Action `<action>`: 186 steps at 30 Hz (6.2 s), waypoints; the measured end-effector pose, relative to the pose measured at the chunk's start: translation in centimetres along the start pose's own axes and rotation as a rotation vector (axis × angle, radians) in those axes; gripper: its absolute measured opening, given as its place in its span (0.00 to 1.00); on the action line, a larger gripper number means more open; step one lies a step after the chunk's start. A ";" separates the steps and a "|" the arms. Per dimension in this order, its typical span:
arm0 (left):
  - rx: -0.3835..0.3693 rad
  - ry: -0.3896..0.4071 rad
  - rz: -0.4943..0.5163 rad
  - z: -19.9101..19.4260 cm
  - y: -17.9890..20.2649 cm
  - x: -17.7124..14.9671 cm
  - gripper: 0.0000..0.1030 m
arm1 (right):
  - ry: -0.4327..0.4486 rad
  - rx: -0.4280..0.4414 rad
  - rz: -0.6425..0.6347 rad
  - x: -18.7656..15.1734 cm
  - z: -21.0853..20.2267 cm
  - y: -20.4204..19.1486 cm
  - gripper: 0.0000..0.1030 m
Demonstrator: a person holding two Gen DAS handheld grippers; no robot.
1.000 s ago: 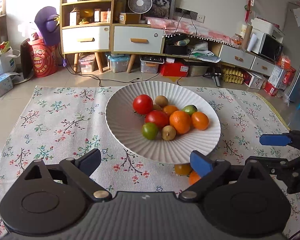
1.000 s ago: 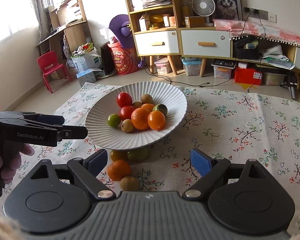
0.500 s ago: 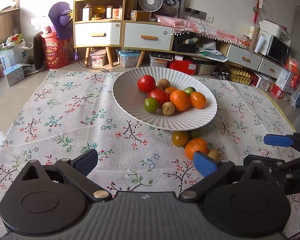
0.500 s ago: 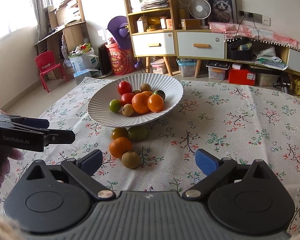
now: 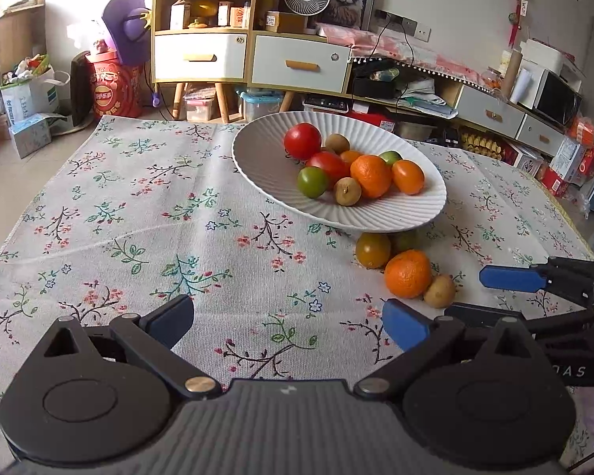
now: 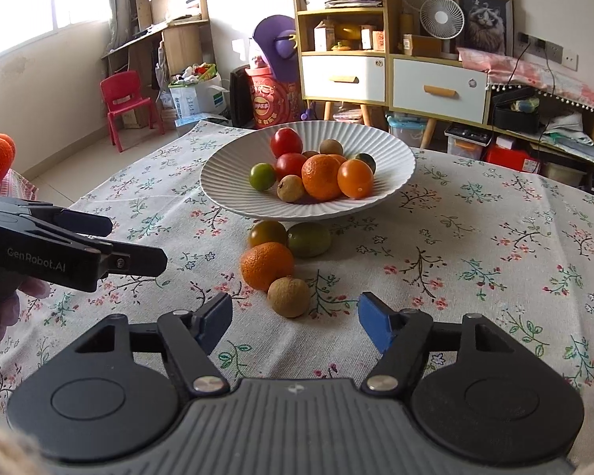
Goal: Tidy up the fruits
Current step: 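Grasp an orange mandarin with the left tool while the right tool grasps a brown kiwi, then lift the mandarin and kiwi and carry them over the white bowl, then open both tools to drop the mandarin and kiwi into the bowl, then withdraw both tools from the bowl toward the last fruits on the cloth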
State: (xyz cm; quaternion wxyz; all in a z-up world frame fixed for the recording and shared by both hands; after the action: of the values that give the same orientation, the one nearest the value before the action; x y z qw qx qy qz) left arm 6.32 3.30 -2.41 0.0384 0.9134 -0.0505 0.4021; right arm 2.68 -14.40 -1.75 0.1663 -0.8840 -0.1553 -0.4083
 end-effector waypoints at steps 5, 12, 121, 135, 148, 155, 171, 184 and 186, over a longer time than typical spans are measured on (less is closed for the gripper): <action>-0.026 -0.009 -0.026 0.9 0.2 0.0 0.95 | -0.029 0.042 0.004 0.0 0.8 0.2 0.38; -0.092 -0.014 -0.030 1.6 0.9 -0.1 0.94 | -0.043 0.072 0.015 -0.3 1.0 0.8 0.23; -0.318 0.049 0.140 5.2 2.7 6.2 0.40 | 0.001 0.061 0.341 6.2 3.3 4.9 0.28; -0.280 0.075 0.146 2.6 3.3 6.5 0.59 | 0.014 0.036 0.322 6.5 0.8 4.9 0.41; -0.191 0.066 0.146 -0.3 3.4 5.2 0.79 | 0.011 0.032 0.319 4.6 -1.9 4.8 0.59; -0.152 0.053 0.118 -1.6 3.5 4.3 0.84 | 0.000 0.023 0.342 3.2 -2.9 4.9 0.66; -0.079 0.020 0.098 -0.9 4.2 0.5 0.95 | -0.021 -0.011 0.264 0.5 -3.1 2.9 0.90; 0.036 0.113 0.061 2.2 4.8 -0.7 0.95 | 0.011 -0.198 0.131 -1.1 -1.1 3.5 1.00; 0.044 0.119 0.070 2.6 5.1 -0.6 0.95 | 0.007 -0.206 0.131 -1.2 -0.8 3.7 1.00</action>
State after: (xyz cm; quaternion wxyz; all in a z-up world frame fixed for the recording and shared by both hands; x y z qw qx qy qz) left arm 7.20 -2.02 -4.46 0.0072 0.8862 -0.0712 0.4577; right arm 2.96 -18.25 -2.85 0.1016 -0.9032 -0.0539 -0.4135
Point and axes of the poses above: each gripper's, at about its wrist camera, not at the fingertips, and z roughly the way its jaws point, y to its right, x to its top, the point moved 2 cm from there along z, roughly the way its jaws point, and after that the axes turned 7 degrees about x, right-handed, at the moved point
